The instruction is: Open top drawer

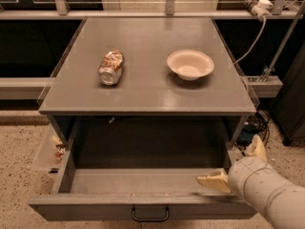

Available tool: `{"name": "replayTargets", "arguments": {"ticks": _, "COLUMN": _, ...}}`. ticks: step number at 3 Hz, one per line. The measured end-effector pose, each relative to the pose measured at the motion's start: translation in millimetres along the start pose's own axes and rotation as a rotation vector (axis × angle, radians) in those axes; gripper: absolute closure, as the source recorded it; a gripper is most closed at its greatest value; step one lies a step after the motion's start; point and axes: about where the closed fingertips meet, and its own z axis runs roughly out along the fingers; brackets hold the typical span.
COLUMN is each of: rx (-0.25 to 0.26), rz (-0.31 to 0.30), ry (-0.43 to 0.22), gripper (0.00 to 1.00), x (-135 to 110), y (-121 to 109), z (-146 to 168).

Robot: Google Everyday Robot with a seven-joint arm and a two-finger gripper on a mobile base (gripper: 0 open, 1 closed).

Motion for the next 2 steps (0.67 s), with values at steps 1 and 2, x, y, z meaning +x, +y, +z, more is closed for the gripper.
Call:
{"name": "replayTargets", "arguments": {"ticks": 1, "rx": 0.014, "rz": -0.094, "ry": -0.064, "gripper": 0.00, "x": -39.4, "y": -21.8, "z": -22.4}}
{"name": "replayTargets", "arguments": {"ticks": 2, "rx": 0.014, "rz": -0.094, "ry": -0.064, "gripper": 0.00, "x": -39.3, "y": -21.8, "z": -22.4}}
